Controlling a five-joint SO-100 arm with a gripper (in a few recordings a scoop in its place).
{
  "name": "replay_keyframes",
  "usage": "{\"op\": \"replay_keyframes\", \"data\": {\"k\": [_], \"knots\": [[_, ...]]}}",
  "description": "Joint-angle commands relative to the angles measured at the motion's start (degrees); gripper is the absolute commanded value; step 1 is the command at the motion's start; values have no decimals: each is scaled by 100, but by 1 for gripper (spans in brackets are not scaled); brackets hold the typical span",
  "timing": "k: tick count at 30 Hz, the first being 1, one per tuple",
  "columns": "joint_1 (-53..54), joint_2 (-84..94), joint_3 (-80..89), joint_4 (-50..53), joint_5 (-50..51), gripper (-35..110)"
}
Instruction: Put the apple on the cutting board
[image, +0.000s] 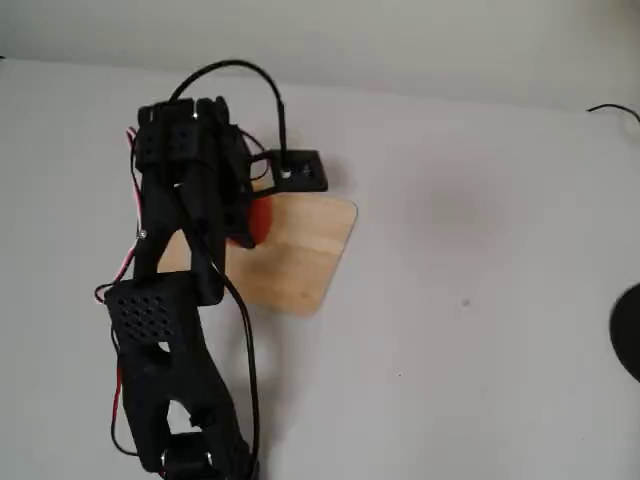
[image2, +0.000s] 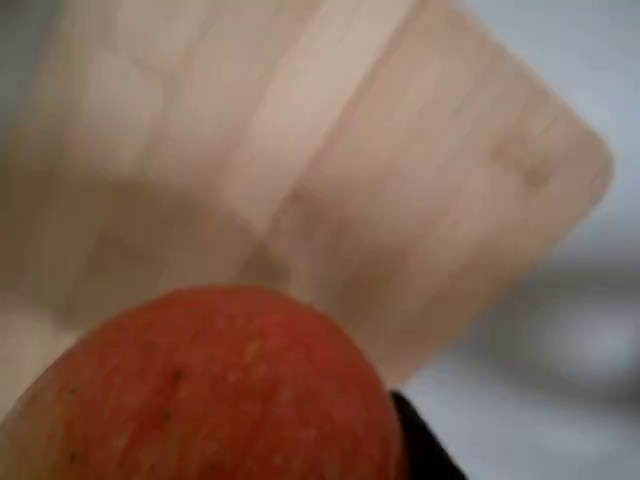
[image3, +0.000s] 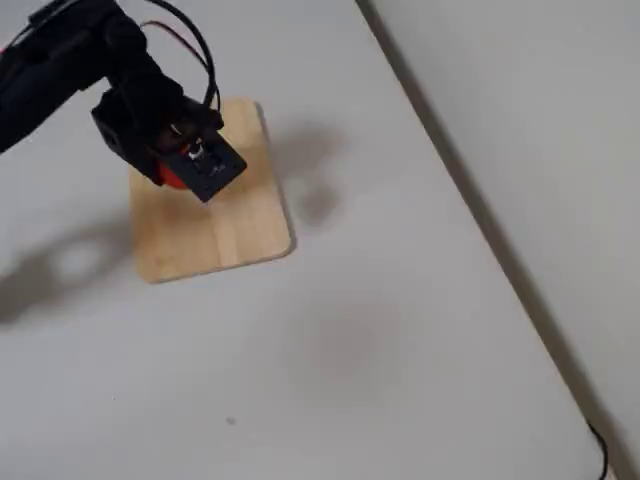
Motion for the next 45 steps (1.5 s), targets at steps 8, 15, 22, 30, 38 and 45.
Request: {"op": "replay_keyframes", "data": {"k": [8, 15, 22, 30, 38, 45], "knots": [[-378, -510, -246, -105, 193, 4], [-334, -949, -606, 97, 167, 42], [-308, -984, -606, 185, 53, 74], [-229, -967, -606, 229, -26, 82], [-88, -360, -554, 281, -35, 82], [44, 483, -299, 290, -35, 82]]}}
